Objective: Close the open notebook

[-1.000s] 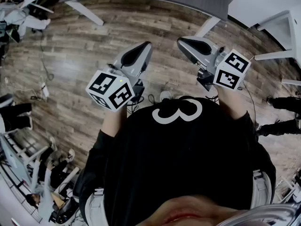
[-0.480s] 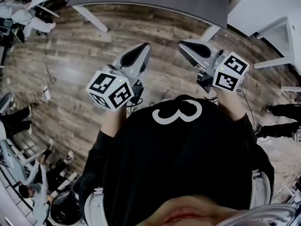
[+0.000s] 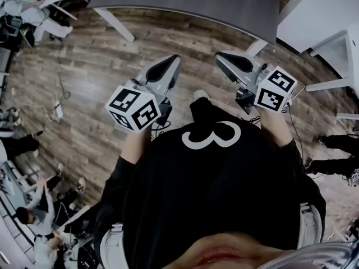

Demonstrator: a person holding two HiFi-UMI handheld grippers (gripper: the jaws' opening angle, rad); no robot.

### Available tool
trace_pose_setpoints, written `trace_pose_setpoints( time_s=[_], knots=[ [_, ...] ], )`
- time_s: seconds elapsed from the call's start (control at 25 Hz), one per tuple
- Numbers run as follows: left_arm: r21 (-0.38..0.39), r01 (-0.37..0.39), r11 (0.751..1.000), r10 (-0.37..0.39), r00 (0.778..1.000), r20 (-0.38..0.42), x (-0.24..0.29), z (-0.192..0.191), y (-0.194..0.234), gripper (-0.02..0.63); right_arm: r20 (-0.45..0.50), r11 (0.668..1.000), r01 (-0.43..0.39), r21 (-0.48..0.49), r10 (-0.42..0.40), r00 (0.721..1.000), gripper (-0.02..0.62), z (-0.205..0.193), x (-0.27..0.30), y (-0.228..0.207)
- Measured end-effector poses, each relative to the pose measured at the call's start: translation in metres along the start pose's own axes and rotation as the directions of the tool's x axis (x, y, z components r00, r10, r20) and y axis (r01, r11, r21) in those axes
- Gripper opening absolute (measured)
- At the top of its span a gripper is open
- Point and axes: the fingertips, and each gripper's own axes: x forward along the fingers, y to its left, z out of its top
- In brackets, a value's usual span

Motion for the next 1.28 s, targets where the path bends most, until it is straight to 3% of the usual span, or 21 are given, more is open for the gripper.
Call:
trace_pose_setpoints(
  time_s=[0.4, 0.84, 1.0, 1.28],
  knots=[
    [-0.010, -0.030, 1.000, 0.030, 1.000, -0.005, 0.039, 0.016, 0.065, 0.015, 0.001, 0.999, -0.029, 0.014, 0.029, 1.000, 0.002, 0.022, 0.053, -0.064],
    [-0.068, -0.039, 0.997, 0.037, 0.999, -0.020, 0.138, 0.063, 0.187, 0.015, -0.038, 0.996, -0.046, 0.077, 0.049, 0.998, 0.002, 0.069, 0.140, -0.194],
    [-0.050, -0.032, 0.998, 0.030, 0.999, -0.031, 0.180, 0.089, 0.225, 0.015, -0.029, 0.996, -0.048, 0.072, 0.050, 0.998, 0.002, 0.092, 0.169, -0.245],
    [-0.025, -0.054, 0.998, 0.054, 0.999, -0.001, 0.204, 0.117, 0.271, 0.014, -0.005, 0.998, -0.041, 0.044, 0.041, 0.999, 0.002, 0.120, 0.199, -0.288]
  ],
)
